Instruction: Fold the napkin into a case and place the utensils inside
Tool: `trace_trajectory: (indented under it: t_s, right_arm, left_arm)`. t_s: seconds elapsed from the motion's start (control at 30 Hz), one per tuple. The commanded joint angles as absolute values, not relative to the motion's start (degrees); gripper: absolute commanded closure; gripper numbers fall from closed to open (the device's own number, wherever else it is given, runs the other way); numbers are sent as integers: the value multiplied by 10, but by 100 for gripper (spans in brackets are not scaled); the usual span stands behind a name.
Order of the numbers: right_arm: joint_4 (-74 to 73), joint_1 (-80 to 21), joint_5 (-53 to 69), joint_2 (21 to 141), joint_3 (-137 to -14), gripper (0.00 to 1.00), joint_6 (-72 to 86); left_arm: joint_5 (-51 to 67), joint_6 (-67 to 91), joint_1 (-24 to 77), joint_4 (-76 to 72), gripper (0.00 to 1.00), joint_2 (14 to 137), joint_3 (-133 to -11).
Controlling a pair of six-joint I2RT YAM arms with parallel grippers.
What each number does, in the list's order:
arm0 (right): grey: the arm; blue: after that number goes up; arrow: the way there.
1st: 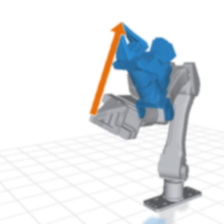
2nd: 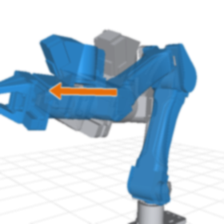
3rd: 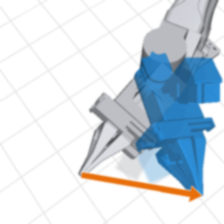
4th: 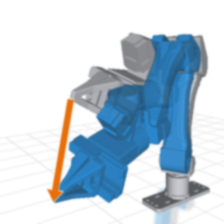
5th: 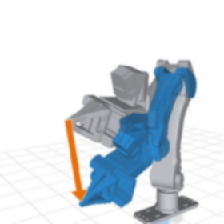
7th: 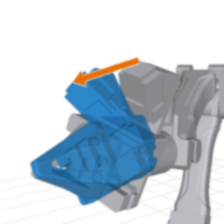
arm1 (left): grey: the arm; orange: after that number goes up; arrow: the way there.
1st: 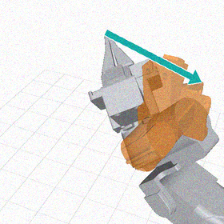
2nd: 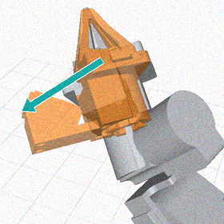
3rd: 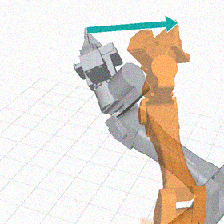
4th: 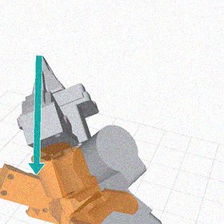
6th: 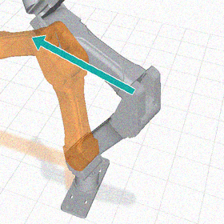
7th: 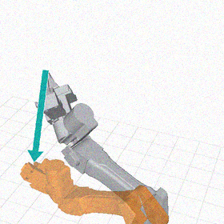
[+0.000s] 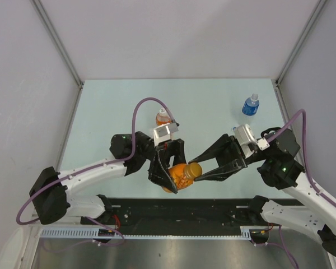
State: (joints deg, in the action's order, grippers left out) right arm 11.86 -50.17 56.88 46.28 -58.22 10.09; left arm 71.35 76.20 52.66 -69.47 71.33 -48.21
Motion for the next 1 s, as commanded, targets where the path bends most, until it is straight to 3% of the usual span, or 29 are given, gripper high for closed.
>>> trace_trajectory:
  t_s: [0.0,0.17,0.3,0.37,0.43,0.47,0.57,0.83,0.97]
  right_arm:
    - [18,-509,664,480,-589,100,87]
    - [3,-508,662,475,-591,100,75]
    - [-29,-507,614,472,-591,98,76]
    - [-47,-506,582,464,-593,82,77]
    - [-62,-505,542,460,-595,64,79]
    - [-68,-504,530,457,-597,56,79]
    - [-88,-500,465,455,-606,40,85]
    - [-91,-486,369,454,-619,17,116]
    - [-87,-481,296,455,-621,14,140]
  left_arm:
    - [671,875,524,-988,100,742,-512]
    - [681,860,524,-971,100,742,-518]
    - [693,794,524,-876,100,720,-519]
    - [698,684,523,-795,100,697,-519]
    - [687,549,522,-543,100,648,-538]
    - [670,378,523,-316,100,630,-552]
    - [564,213,524,-115,100,586,-591]
    - [336,117,523,19,100,563,-601]
    - [210,111,524,21,100,552,-584]
